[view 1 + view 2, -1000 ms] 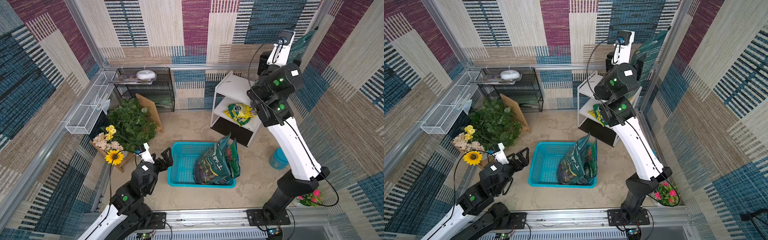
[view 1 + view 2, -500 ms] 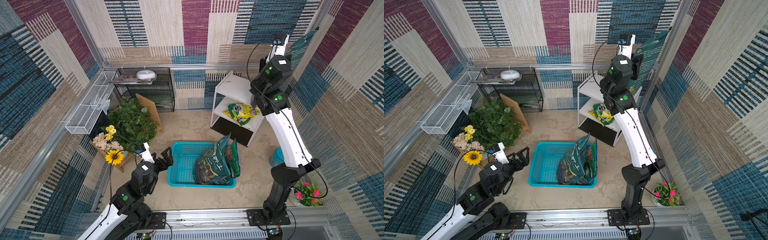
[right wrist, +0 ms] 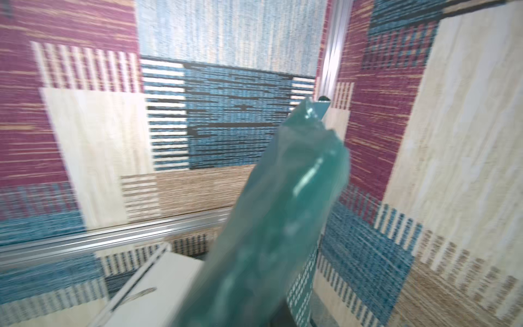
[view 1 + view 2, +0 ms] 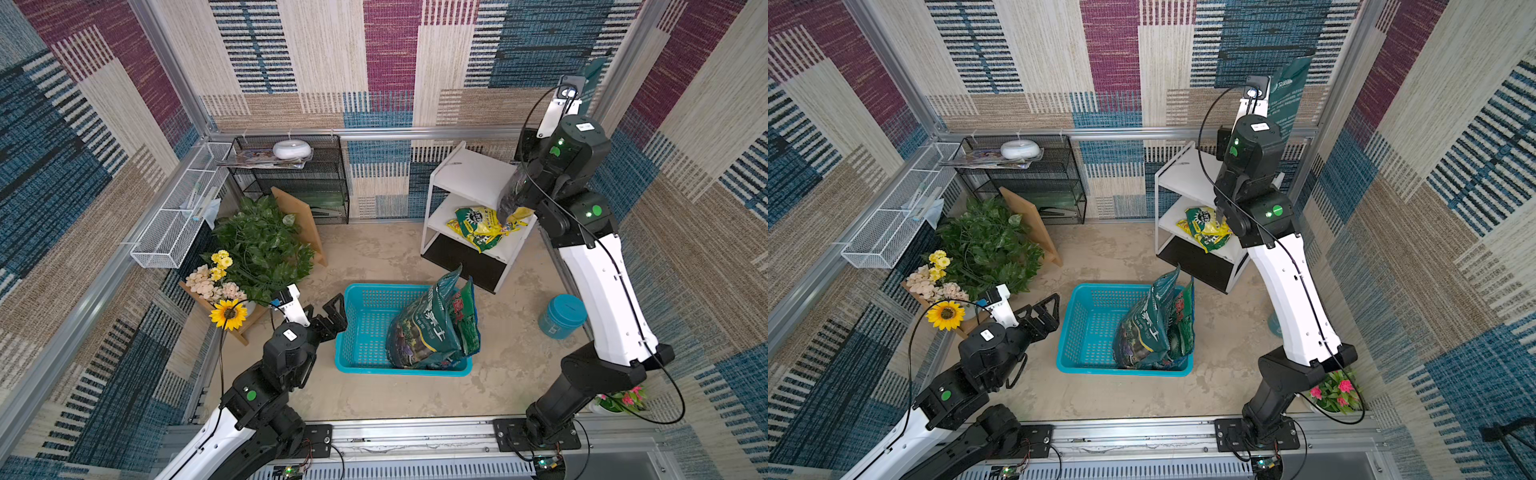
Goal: Take down the fertilizer bag from the shelf
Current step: Pick up the fertilizer bag from the shelf, then place the fertilizer bag in the storage box.
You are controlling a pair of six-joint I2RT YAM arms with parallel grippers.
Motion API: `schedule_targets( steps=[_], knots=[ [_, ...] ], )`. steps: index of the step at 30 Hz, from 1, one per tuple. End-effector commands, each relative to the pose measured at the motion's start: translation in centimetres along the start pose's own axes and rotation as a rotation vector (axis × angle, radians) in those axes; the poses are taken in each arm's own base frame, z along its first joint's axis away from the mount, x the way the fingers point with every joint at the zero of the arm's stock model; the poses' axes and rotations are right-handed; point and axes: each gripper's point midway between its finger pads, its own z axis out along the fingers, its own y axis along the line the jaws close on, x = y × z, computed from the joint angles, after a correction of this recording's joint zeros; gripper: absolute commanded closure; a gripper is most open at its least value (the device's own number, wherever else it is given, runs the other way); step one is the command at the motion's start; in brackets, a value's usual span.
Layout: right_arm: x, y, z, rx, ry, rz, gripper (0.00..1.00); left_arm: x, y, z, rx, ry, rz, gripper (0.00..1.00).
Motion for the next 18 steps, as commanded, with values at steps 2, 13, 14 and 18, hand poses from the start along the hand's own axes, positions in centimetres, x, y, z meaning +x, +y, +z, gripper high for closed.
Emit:
schedule_targets(
  steps=[2, 13, 14, 18],
  knots=[
    [-0.8, 5.9, -3.8, -0.271, -0.019, 0.084, 1.0, -0.4, -0.2, 0.1, 0.004, -0.016, 0.0, 0.01],
    [-4.7, 15.5, -16.9, -0.599, -0.106, 0.109, 1.0, -0.6, 0.2, -0.1, -0.016, -0.027, 0.0, 0.01],
    [-4.8, 16.2, -17.8, -0.61, -0.113, 0.104, 1.0, -0.6, 0.5, -0.1, -0.027, -0.032, -0.005, 0.01],
    [-5.2, 18.9, -20.4, -0.641, -0.134, 0.086, 1.0, -0.6, 1.8, -0.3, -0.074, -0.05, -0.027, 0.01]
  ],
)
